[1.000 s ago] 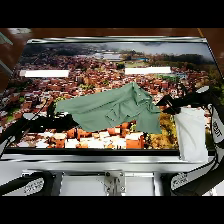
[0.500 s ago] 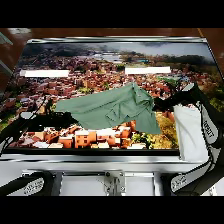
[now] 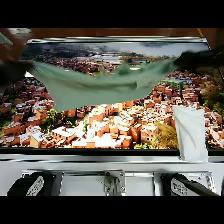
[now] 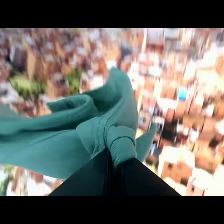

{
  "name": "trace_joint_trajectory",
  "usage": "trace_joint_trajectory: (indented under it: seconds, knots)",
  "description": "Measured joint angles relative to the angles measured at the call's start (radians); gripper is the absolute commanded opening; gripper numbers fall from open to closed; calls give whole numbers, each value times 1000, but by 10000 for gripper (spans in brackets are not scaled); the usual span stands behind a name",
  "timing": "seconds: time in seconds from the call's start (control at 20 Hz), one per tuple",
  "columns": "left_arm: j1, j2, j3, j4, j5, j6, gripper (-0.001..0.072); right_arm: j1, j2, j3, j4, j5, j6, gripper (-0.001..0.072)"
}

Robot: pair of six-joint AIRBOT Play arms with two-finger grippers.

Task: Fold the shirts.

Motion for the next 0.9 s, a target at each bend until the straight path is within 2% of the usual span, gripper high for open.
trace_joint_trajectory:
  seconds: [0.2,0.4,0.65,0.9]
  knots:
    - [148,137,280,67,3,-69,37,0,257,98,-19,-129,84,53]
    - [226,216,392,117,-11,-105,37,0,413,126,-62,-157,144,53]
    - [250,273,426,194,-65,-119,37,0,517,135,-154,-117,186,53]
    - [255,291,412,328,-282,-157,37,0,545,136,-243,-3,233,53]
